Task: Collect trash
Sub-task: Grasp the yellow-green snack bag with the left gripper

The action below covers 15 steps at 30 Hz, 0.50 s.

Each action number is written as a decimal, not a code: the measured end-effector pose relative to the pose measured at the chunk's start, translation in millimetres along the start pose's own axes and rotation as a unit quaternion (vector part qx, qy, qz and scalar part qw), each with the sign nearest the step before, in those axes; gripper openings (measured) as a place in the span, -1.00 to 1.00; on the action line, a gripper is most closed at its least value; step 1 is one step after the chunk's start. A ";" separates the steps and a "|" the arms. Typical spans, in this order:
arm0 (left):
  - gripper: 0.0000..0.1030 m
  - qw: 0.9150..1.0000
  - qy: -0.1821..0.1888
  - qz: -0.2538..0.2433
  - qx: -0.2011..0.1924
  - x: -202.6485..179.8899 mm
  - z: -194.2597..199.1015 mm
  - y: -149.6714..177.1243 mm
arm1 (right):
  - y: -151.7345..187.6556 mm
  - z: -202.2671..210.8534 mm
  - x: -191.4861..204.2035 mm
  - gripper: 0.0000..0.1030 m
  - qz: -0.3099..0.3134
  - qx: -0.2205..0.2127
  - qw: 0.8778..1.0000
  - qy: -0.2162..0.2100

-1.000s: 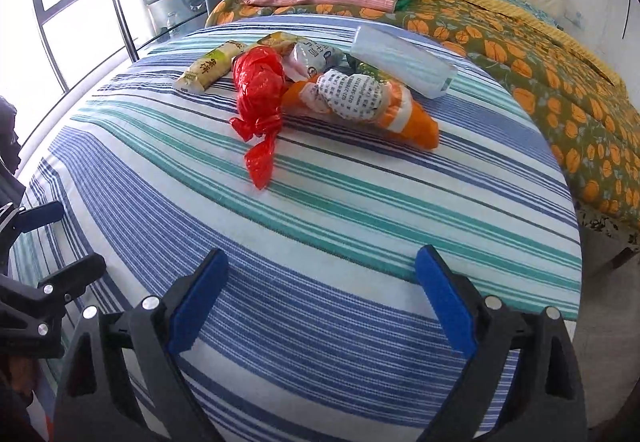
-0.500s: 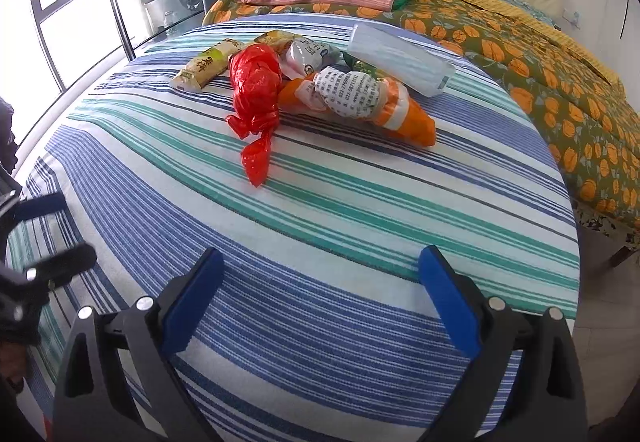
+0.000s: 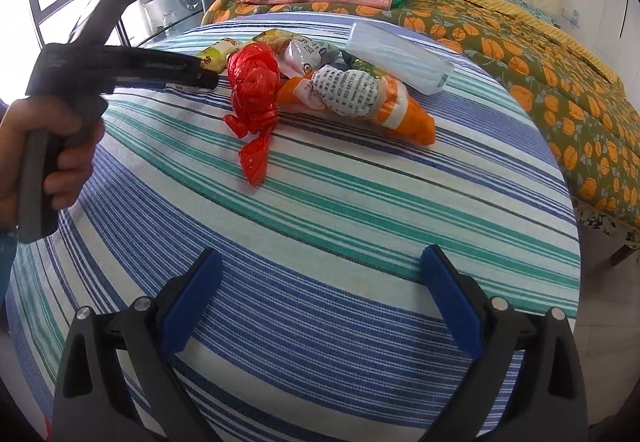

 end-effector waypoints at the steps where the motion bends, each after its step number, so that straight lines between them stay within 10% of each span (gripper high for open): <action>1: 0.38 1.000 -0.002 -0.004 0.001 -1.0 -1.7 -1.8 | -0.1 0.1 0.1 0.86 0.000 0.000 1.000 0.000; 5: -0.44 0.999 -0.003 -0.031 -0.004 -9.4 -1.2 -6.6 | 0.2 0.3 0.3 0.86 0.000 0.000 1.000 0.000; 15: -0.48 1.000 0.023 -0.022 0.001 2.7 69.2 58.7 | -0.2 0.7 0.5 0.86 -0.001 0.000 1.000 0.000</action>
Point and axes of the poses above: each gripper's, at about its wrist camera, not at the fingertips, and z roughly against the way its jaws point, x to its left, y to its underside, the point moved 9 cm from there along -z, roughly the way its jaws point, and after that the axes turned 4 degrees about y, right-handed, at the moved point
